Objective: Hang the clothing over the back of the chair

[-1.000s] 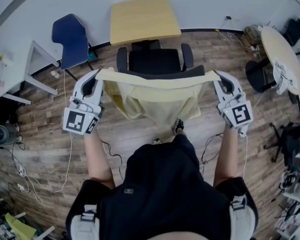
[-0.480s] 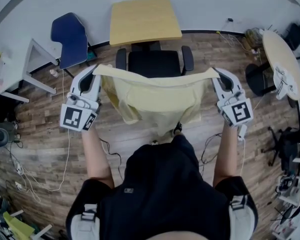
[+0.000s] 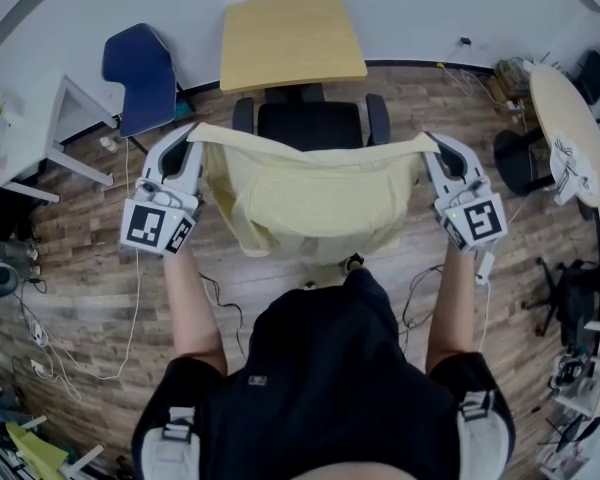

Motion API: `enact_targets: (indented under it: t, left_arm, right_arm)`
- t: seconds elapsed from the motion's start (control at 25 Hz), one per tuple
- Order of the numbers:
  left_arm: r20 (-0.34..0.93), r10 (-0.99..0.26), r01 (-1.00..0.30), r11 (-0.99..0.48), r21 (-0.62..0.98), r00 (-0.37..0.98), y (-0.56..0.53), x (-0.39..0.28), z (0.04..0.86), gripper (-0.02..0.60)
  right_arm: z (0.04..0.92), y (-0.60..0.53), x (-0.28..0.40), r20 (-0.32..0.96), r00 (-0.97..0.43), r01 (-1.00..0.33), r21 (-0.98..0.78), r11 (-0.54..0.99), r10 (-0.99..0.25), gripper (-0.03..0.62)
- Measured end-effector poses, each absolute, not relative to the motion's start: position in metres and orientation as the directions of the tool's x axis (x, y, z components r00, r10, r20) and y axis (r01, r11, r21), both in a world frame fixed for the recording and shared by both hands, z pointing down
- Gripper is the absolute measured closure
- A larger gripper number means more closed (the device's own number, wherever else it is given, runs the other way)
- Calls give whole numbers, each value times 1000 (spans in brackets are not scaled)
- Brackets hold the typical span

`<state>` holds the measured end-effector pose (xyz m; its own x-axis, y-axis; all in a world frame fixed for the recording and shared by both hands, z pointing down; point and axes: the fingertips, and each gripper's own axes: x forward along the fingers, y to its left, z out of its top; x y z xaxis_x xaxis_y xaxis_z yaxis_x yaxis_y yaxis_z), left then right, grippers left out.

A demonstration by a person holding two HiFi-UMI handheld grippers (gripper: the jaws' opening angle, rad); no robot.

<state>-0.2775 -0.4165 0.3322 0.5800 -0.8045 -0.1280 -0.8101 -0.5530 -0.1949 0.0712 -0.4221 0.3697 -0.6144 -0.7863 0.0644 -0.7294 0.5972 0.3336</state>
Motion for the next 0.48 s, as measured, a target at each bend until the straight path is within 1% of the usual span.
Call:
enact_targets:
  t: [0.48]
  left_arm:
    - [-3,-828,-816,-552,-171,561,-441,-275,383,575]
  right_arm:
    - [410,-445,71,146,-660,-687,281,671,-737,597]
